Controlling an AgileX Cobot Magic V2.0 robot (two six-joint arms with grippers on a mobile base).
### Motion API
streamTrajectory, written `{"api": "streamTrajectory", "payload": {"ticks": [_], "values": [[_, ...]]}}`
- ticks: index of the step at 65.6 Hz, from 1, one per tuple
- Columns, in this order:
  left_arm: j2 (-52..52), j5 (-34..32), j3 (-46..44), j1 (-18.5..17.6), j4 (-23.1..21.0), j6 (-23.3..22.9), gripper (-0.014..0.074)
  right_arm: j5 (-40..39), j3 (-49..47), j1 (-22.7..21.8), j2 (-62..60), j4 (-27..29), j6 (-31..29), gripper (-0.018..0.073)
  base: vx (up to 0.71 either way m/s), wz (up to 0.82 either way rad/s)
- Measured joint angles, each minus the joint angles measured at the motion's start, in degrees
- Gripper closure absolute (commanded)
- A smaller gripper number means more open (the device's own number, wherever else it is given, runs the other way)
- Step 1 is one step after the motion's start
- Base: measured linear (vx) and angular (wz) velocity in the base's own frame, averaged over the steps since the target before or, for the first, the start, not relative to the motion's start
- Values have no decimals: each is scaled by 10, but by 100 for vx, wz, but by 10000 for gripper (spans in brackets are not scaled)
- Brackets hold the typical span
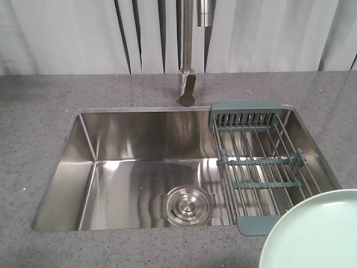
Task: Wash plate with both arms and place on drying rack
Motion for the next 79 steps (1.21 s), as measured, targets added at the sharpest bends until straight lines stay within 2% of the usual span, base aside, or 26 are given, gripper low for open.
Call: {"api": "streamTrajectory", "payload": {"ticks": [79], "values": [[0, 0, 0, 0, 0, 0, 601, 0, 0, 0, 0, 0, 0, 564, 4, 1]]}}
